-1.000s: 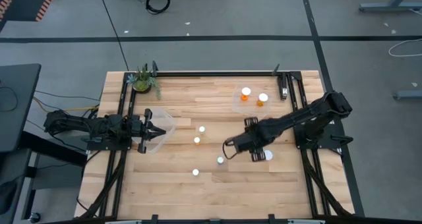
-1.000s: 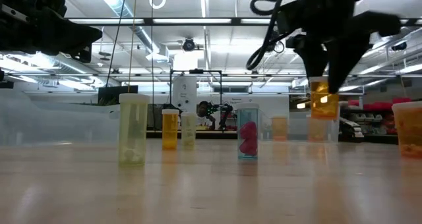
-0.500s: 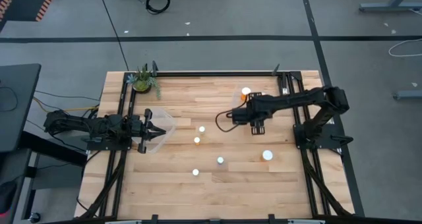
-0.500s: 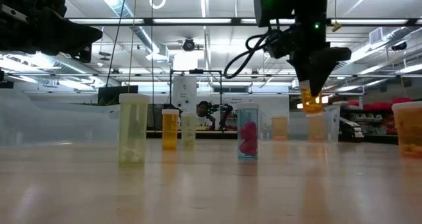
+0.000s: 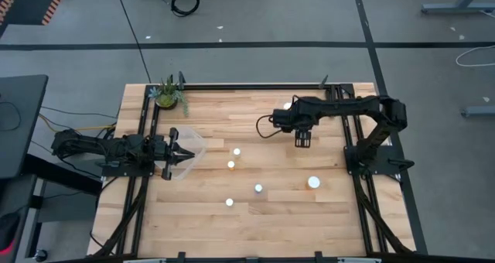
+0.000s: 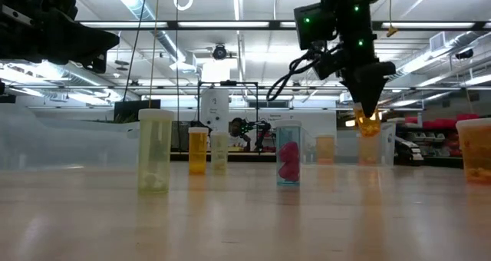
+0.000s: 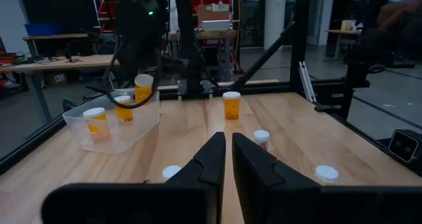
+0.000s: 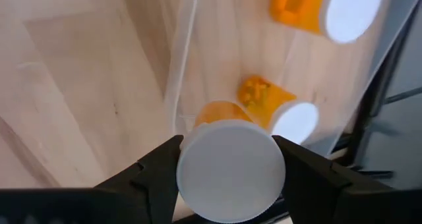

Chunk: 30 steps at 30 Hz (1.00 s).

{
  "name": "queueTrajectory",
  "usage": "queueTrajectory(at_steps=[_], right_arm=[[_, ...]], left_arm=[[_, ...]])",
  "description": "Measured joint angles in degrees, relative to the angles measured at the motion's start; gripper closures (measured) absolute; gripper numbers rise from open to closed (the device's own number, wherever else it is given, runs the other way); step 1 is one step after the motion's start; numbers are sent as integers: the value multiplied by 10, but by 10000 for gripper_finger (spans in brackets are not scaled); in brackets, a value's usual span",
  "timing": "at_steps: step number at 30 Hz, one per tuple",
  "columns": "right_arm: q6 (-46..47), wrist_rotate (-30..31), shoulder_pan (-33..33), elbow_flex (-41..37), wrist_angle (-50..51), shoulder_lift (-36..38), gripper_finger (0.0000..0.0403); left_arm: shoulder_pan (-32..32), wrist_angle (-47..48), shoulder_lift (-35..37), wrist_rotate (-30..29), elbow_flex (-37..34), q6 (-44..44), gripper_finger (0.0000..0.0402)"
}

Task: Pick and place medicine bottles into bin by pill shape (circle, oval)
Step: Put the big orange pill bottle into the right transparent bin

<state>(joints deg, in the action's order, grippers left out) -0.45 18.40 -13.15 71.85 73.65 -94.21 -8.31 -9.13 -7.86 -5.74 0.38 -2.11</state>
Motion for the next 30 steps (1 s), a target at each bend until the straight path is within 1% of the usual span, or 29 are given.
queueTrajectory(at_steps=[3,6,13,18,23,30], right_arm=[[10,-19,-23,-7,-2,0,173],[17,-44,-44,-24,-25,0,173],[17,-52,-70,-67,-89,0,173],[24,-64,-86,-73,-91,0,167],[25,-80,-92,-74,-91,0,158],[37,-80,-92,-74,-91,0,144]], left_arm=[[0,0,0,0,0,0,368],[0,0,0,0,0,0,372],[0,0,0,0,0,0,370],[0,0,0,0,0,0,366],[0,0,0,0,0,0,373],[0,0,0,0,0,0,372]])
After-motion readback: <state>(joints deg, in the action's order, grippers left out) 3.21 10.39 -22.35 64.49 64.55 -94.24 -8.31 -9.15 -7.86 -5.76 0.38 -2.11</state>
